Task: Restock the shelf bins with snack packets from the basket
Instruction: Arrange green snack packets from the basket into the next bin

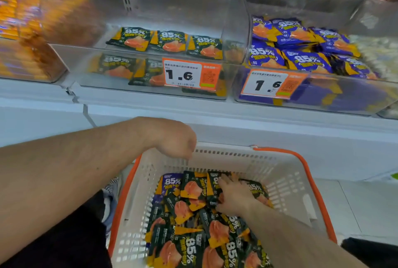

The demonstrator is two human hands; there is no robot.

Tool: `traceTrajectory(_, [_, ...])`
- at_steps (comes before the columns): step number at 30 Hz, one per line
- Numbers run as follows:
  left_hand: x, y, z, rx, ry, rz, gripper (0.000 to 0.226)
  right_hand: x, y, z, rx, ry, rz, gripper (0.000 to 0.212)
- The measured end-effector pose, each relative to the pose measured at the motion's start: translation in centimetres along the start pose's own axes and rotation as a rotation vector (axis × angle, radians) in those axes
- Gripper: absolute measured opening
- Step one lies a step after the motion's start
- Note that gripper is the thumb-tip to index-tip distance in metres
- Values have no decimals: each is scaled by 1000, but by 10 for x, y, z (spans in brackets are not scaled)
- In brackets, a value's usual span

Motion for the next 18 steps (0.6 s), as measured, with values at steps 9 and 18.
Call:
traceTrajectory(9, [-1, 4, 1, -47, -44, 39, 35, 4, -8, -36, 186, 36, -21, 62])
traceTrajectory(18, [15, 1, 9, 46, 125, 2, 46, 48, -22, 81, -46, 216, 164, 24])
Point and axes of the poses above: each hand's wrist, its own x-axis away from the middle knuckle, its own z-axis out of the back of the hand, y = z × x, the point moved 4 cm from there along -x, towards the middle knuckle, and after that the axes turned 14 degrees about -y, right-handed, at the moved point
